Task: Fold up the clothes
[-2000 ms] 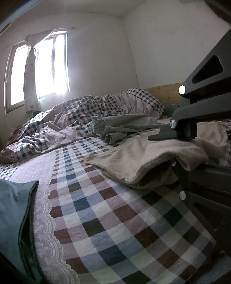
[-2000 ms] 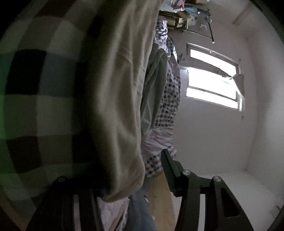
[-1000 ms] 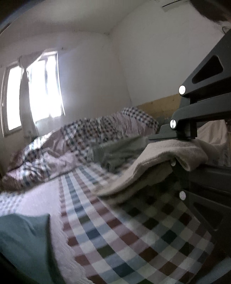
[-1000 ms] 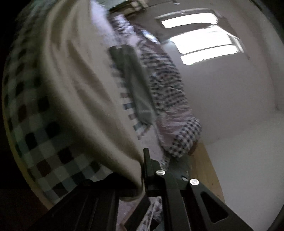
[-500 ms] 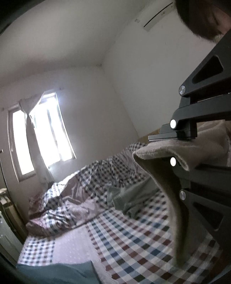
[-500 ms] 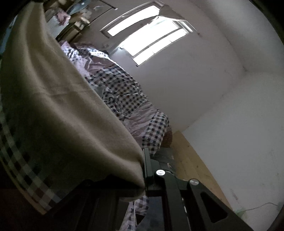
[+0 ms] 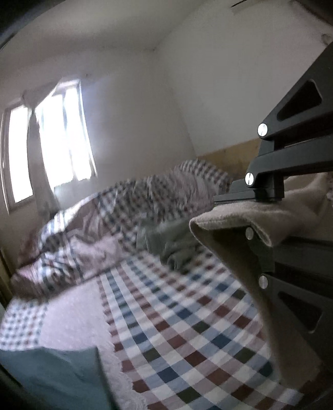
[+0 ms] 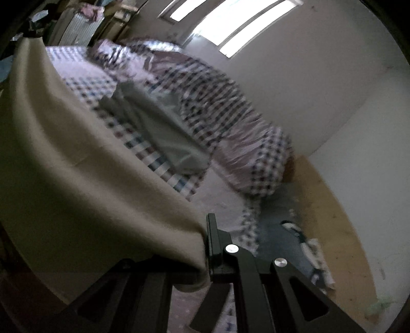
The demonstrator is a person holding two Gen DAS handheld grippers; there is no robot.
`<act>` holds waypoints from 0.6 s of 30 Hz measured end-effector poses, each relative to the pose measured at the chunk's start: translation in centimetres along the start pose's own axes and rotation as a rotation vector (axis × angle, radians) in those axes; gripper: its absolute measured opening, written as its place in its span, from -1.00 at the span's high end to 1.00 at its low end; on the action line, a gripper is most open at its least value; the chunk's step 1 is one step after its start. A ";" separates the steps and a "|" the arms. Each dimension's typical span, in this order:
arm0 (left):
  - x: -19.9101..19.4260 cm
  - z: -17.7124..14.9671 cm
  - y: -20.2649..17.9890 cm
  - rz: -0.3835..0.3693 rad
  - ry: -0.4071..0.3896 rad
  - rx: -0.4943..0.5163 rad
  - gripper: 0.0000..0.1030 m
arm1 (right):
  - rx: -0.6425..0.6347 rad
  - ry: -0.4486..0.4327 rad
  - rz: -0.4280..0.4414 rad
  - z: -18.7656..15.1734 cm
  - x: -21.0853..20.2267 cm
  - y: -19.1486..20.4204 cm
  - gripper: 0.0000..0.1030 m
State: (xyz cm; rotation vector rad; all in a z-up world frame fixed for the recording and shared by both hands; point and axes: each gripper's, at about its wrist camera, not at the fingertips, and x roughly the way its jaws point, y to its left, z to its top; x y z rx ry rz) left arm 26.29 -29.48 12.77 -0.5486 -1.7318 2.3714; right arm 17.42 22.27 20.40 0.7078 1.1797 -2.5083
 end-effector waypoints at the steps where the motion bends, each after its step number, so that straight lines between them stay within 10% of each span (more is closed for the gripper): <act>1: 1.2 0.3 0.5 0.020 0.006 -0.008 0.97 | -0.009 0.011 0.005 -0.3 0.7 0.0 0.94; 18: 17.2 6.4 9.9 0.313 0.080 -0.255 0.96 | 0.061 0.307 0.450 2.9 21.6 -1.9 0.92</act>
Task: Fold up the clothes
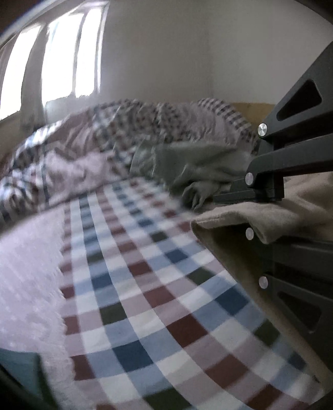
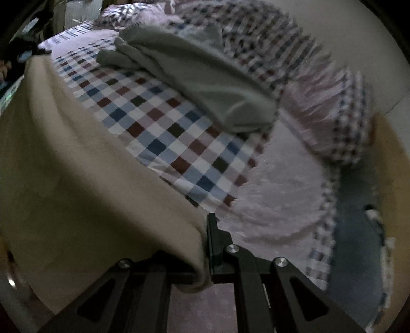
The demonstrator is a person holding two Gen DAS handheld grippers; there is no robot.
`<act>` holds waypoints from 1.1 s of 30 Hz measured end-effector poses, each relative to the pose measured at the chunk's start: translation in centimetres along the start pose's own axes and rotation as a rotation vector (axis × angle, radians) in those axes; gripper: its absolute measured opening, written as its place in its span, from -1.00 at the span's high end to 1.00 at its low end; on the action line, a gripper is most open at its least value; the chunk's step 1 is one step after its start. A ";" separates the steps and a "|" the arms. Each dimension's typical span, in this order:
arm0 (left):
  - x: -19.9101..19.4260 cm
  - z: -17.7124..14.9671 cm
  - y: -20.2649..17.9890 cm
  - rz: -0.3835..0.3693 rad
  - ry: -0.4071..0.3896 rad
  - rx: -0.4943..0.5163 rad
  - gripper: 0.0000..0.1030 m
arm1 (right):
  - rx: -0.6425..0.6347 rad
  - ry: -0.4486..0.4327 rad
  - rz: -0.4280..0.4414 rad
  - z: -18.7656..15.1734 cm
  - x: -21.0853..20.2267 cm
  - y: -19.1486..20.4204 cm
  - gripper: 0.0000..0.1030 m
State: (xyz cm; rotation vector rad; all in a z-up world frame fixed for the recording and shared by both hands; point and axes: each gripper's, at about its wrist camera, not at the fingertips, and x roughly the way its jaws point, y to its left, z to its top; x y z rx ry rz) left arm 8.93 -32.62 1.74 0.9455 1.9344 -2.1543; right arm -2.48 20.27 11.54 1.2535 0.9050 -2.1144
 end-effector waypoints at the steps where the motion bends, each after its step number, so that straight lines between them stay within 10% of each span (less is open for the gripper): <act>1: 0.7 0.4 0.4 0.011 -0.001 -0.013 0.93 | 0.017 0.019 0.037 0.4 1.1 -0.6 0.90; 4: 1.6 1.6 1.4 -0.004 -0.025 -0.042 0.78 | 0.160 0.052 0.153 1.0 4.3 -3.8 0.64; 10: -0.5 1.8 2.0 -0.129 -0.139 0.039 0.52 | 0.593 -0.067 -0.113 -1.7 4.4 -11.3 0.46; 13: -2.0 1.1 1.6 -0.101 -0.208 0.128 0.50 | 0.569 -0.067 -0.048 -3.2 4.6 -10.8 0.43; 16: -4.8 0.6 0.2 -0.053 -0.348 0.264 -0.23 | 0.531 -0.082 0.047 -4.2 4.6 -9.2 0.15; 22: -3.6 3.1 -1.4 0.071 -0.152 0.446 -0.27 | 0.588 -0.161 0.362 -6.1 5.2 -8.0 -0.02; 28: -0.3 0.0 -2.5 0.256 -0.008 0.803 -0.12 | 0.691 -0.175 0.437 -7.8 6.7 -8.8 -0.04; 33: 1.2 -1.9 -3.7 0.266 0.049 0.928 0.01 | 0.691 -0.224 0.511 -7.7 6.8 -8.8 -0.04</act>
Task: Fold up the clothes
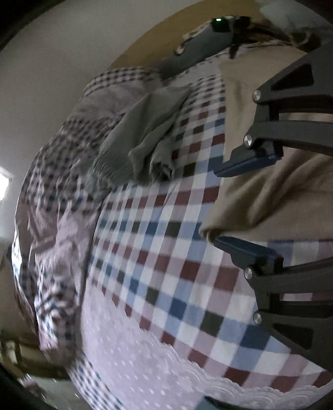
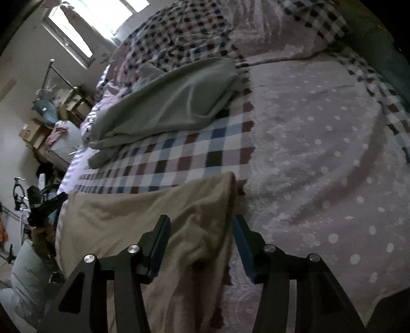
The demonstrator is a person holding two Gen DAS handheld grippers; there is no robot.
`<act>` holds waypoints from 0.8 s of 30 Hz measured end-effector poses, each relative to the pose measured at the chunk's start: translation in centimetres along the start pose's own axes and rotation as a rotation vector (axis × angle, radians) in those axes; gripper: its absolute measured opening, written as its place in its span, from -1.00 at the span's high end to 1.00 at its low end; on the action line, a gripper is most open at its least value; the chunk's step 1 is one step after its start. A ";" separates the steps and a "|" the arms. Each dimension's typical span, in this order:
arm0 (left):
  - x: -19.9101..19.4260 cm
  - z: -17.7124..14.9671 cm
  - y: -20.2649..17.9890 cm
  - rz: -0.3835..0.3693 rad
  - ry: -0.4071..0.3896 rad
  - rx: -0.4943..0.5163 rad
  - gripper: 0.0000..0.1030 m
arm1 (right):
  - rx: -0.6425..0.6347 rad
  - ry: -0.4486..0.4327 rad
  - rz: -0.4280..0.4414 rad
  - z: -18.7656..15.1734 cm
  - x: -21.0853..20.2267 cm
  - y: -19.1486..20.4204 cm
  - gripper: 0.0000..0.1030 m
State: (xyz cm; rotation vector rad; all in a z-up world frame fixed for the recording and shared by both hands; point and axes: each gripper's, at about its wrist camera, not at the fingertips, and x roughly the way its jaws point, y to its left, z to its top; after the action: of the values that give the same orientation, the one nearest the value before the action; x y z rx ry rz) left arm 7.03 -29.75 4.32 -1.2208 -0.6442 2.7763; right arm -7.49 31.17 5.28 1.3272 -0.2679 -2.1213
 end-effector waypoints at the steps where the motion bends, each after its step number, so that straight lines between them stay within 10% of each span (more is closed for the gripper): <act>1: 0.2 0.0 -0.3 0.010 0.003 0.013 0.01 | 0.000 -0.006 0.002 0.0 0.0 0.0 -0.04; 5: 1.2 0.4 -0.9 0.030 0.013 0.031 0.71 | 0.007 -0.022 0.023 0.1 0.6 -0.1 -0.04; 9: 1.8 0.4 -1.3 0.036 -0.002 0.033 0.95 | 0.009 -0.041 0.025 0.4 1.1 -0.5 -0.04; 13: 1.9 1.0 -0.6 0.050 -0.053 -0.017 0.99 | 0.001 -0.021 -0.021 0.9 2.6 -0.6 -0.01; 16: 2.0 1.5 0.6 0.042 -0.085 -0.073 1.00 | -0.012 -0.009 -0.052 1.2 3.6 -0.6 0.93; 24: 0.9 2.6 0.9 0.030 -0.200 -0.123 1.00 | -0.085 -0.163 -0.149 2.6 0.1 1.3 0.98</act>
State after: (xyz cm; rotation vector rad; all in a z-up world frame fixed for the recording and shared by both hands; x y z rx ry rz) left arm 4.64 -31.36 4.91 -0.9852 -0.8288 2.9488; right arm -9.26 29.72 7.02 1.1587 -0.1473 -2.3434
